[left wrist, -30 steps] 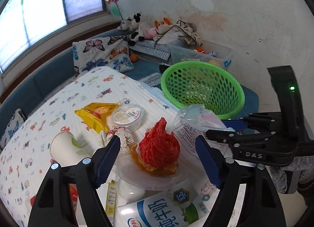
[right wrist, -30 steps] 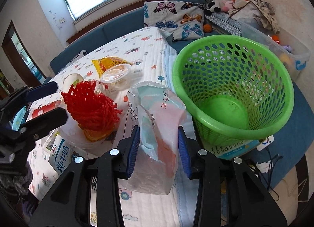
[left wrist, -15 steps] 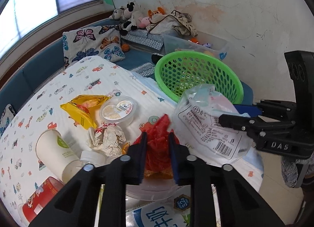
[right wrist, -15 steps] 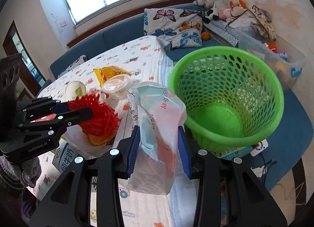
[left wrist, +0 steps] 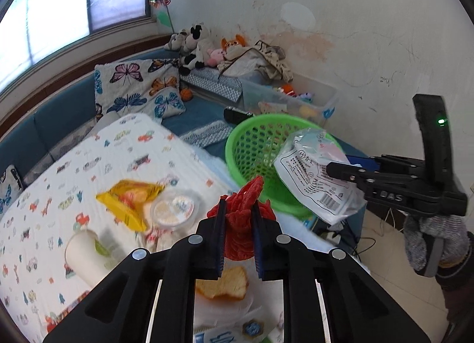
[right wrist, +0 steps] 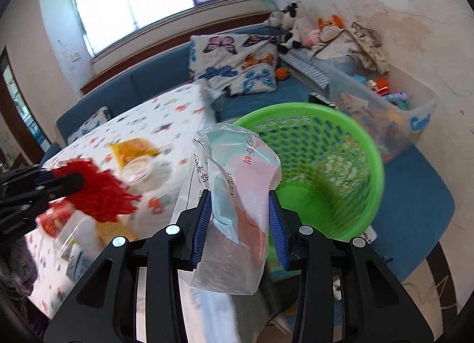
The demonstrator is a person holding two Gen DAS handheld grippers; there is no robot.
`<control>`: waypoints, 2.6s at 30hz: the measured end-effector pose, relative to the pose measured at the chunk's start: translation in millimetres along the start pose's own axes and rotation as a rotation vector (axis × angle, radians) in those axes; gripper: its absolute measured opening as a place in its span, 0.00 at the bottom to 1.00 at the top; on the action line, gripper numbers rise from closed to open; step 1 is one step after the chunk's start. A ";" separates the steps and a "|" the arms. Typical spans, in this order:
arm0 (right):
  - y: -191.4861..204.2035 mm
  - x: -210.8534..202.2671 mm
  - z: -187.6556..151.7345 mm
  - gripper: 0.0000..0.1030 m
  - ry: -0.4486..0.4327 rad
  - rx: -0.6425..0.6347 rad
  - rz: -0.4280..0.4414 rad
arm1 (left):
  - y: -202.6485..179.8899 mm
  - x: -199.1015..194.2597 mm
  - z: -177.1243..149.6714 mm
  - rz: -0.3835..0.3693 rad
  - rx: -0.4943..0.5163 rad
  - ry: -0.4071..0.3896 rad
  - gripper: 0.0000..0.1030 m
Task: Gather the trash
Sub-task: 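Carry the bag and net over the green basket and open both tools, then grasp the white milk carton with the right tool while the left tool grasps the clear plastic bottle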
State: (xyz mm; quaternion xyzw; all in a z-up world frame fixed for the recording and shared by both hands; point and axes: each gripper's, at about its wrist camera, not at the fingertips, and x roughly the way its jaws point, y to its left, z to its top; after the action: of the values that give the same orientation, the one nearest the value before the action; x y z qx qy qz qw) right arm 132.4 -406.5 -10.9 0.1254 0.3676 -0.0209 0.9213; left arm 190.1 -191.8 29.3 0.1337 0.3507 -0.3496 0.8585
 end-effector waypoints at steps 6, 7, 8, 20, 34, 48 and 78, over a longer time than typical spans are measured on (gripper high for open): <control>-28.3 13.4 13.0 0.40 0.000 0.020 -0.059 | -18.7 5.4 24.6 -0.006 0.037 -0.016 0.15; -31.7 16.1 14.9 0.43 0.000 0.019 -0.063 | -22.0 8.3 30.4 -0.011 0.044 -0.015 0.15; -35.0 16.5 15.2 0.51 -0.005 0.020 -0.069 | -25.1 10.9 34.7 -0.015 0.049 -0.016 0.15; -58.7 9.8 6.7 0.69 -0.042 0.011 -0.130 | -57.3 67.2 68.6 -0.028 0.074 0.044 0.15; -70.9 -12.7 -12.3 0.76 -0.065 0.044 -0.109 | -72.9 118.3 76.5 -0.070 0.007 0.115 0.46; -26.2 -29.6 -28.8 0.82 -0.060 -0.038 -0.005 | -28.5 39.8 49.4 -0.040 -0.039 0.001 0.60; 124.3 -10.6 -71.4 0.89 0.062 -0.348 0.281 | 70.4 -62.9 -93.8 0.101 -0.204 -0.025 0.64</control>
State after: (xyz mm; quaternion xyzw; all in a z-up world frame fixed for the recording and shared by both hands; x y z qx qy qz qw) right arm 92.9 -269.2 -26.7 0.0150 0.3725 0.1751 0.9112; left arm 159.2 -64.8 4.6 0.0585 0.3665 -0.2700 0.8885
